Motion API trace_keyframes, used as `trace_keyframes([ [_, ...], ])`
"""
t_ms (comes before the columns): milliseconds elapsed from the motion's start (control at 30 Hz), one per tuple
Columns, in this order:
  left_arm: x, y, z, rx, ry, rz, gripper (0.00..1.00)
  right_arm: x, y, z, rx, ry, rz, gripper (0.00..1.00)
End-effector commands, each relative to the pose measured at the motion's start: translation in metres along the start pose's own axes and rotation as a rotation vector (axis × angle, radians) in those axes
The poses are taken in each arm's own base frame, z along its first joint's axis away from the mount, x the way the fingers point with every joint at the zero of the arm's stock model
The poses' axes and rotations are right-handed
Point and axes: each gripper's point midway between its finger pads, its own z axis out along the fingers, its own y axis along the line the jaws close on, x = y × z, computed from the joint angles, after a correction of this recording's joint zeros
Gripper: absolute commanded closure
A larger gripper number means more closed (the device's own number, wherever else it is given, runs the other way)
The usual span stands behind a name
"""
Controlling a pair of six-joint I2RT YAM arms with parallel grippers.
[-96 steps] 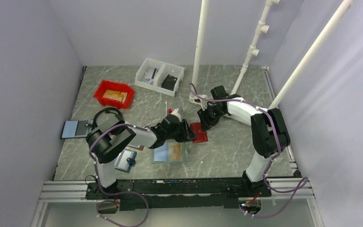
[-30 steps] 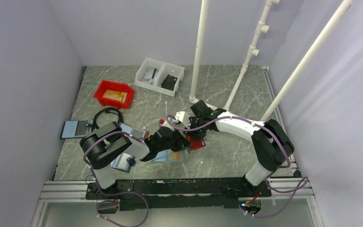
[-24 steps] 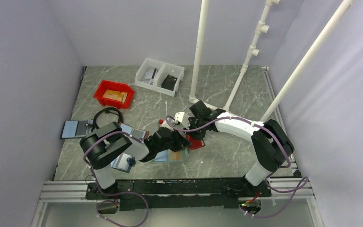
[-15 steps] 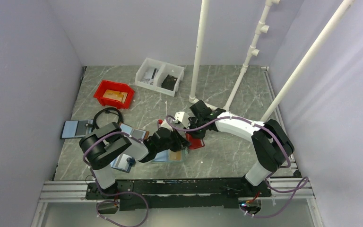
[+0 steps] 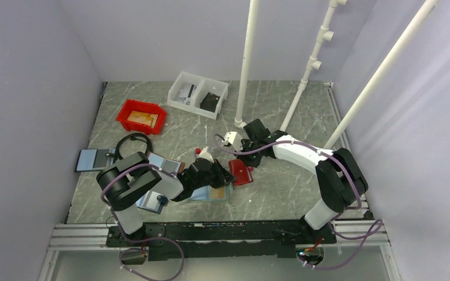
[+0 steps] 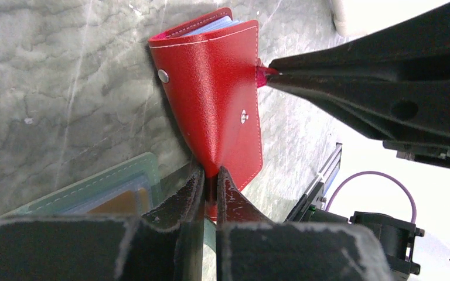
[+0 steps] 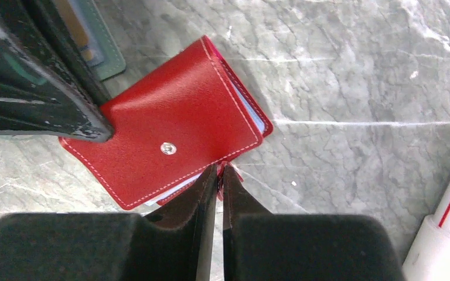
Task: Take the credit cards out of the card holder
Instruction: Open the card holder at the center of the board.
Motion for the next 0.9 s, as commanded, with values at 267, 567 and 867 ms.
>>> trace_keyframes([
  [267, -0.007, -0.011, -0.009, 0.032, -0.012, 0.042, 1.00, -0.004, -0.038, -0.018, 0.137, -0.016, 0.092, 0.99],
  [567, -0.024, -0.005, -0.013, -0.045, -0.002, 0.117, 0.81, 0.014, -0.050, -0.008, 0.139, 0.042, 0.213, 0.74],
  [867, -0.047, -0.014, -0.038, -0.134, -0.039, 0.281, 0.44, 0.010, -0.045, -0.010, 0.050, -0.003, 0.299, 0.64],
])
